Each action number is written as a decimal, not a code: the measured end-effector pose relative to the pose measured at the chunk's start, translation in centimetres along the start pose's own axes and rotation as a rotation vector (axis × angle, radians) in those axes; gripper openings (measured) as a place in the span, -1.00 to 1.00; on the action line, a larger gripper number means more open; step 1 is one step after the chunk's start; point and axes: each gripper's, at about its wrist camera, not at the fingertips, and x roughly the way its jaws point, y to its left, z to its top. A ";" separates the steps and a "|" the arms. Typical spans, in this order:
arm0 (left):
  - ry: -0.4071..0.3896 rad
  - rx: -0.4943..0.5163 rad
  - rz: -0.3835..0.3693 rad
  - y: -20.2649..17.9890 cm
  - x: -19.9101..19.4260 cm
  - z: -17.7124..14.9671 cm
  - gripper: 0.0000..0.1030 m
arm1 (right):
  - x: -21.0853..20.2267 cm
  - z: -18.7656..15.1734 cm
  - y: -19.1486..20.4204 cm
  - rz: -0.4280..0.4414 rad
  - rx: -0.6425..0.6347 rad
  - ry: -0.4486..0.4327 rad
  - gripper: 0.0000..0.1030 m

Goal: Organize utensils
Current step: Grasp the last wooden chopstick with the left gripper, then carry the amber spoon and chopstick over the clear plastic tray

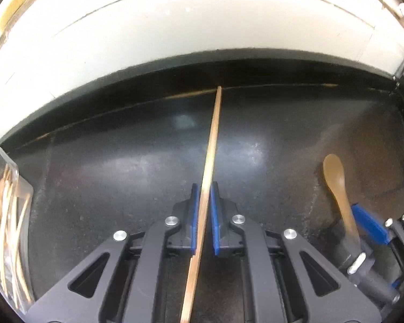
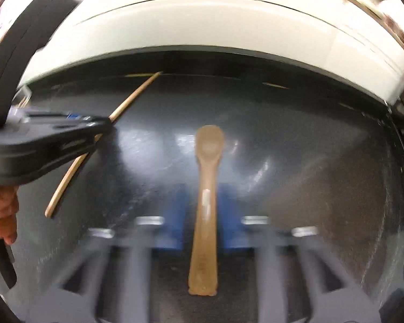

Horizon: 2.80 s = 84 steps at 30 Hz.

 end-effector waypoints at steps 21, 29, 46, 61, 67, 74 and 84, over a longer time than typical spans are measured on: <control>-0.095 -0.020 -0.150 8.0 -7.9 -5.7 -0.89 | -7.3 -0.5 -1.4 0.189 0.270 -0.045 -0.75; -0.111 -0.048 -0.185 12.7 -11.2 -6.4 -0.89 | -8.8 1.3 2.7 0.226 0.278 -0.064 -0.75; -0.090 0.002 -0.274 29.2 -16.8 -11.1 -0.89 | -10.4 1.1 18.0 0.259 0.310 -0.066 -0.75; -0.030 0.029 -0.286 39.0 -14.6 -11.3 -0.89 | -9.2 0.8 29.1 0.306 0.372 -0.093 -0.75; -0.031 0.030 -0.326 39.6 -14.2 -11.0 -0.89 | -9.6 2.6 32.0 0.313 0.325 -0.103 -0.75; -0.024 0.017 -0.340 40.0 -13.0 -9.9 -0.89 | -9.5 4.3 33.4 0.325 0.302 -0.098 -0.75; -0.005 0.014 -0.336 39.6 -11.5 -8.9 -0.88 | -10.3 3.9 32.0 0.304 0.322 -0.111 -0.75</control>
